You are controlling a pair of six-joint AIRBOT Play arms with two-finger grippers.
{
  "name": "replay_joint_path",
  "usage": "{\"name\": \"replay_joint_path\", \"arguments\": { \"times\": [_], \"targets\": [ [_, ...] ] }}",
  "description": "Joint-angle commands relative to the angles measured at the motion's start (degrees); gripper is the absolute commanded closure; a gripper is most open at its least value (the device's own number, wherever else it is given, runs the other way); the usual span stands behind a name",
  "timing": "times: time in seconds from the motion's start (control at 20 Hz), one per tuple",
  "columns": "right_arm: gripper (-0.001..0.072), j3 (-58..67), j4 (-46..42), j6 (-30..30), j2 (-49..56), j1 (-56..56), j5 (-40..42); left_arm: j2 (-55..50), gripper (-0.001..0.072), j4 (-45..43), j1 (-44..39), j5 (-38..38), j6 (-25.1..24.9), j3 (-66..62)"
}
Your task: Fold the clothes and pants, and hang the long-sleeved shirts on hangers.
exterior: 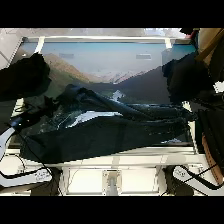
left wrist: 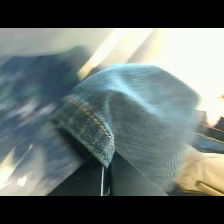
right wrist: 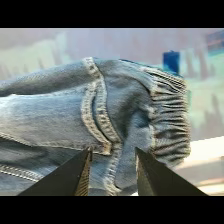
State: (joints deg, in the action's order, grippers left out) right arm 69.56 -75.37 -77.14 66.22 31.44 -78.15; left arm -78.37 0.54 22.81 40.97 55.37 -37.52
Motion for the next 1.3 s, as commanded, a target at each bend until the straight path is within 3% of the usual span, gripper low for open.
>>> {"name": "replay_joint_path", "arguments": {
  "times": [0.0, 0.15, 0.3, 0.4, 0.5, 0.55, 0.85, 1.25],
  "targets": [
    [0.0377, 0.0, -5.7, 0.3, 0.0, 0.0, -3.0, 2.9, 0.0686, 0.3, 4.2, 5.4, -3.4, -8.0],
    [0.0377, 0.0, -7.5, 0.3, 0.0, 0.0, -4.8, 7.1, 0.0687, -10.9, 10.8, 12.2, -2.1, -20.8],
    [0.0377, 0.0, -7.5, 0.3, -0.4, 0.0, -5.2, 9.9, 0.0687, -23.3, 15.6, 17.0, 3.1, -33.1],
    [0.0372, 0.0, -7.2, 0.2, -0.6, 0.0, -4.1, 10.0, 0.0686, -31.2, 16.6, 18.1, 9.1, -38.2],
    [0.0161, -0.1, -3.3, 0.2, 0.0, 0.0, -1.3, 9.7, 0.0686, -35.3, 16.3, 20.5, 10.7, -38.4],
    [0.0147, -0.1, -1.0, 0.3, 0.7, 0.0, 0.3, 9.1, 0.0686, -36.7, 15.9, 22.8, 10.7, -38.4],
    [0.0162, -0.1, 2.0, -0.4, 11.4, 0.0, 2.3, 7.0, 0.0686, -49.7, 15.6, 26.3, 16.9, -38.4],
    [0.0163, 0.0, -1.1, -0.4, 17.0, 0.0, 8.9, 7.0, 0.0686, -50.7, 15.6, 27.3, 17.9, -38.4]
  ]
}}
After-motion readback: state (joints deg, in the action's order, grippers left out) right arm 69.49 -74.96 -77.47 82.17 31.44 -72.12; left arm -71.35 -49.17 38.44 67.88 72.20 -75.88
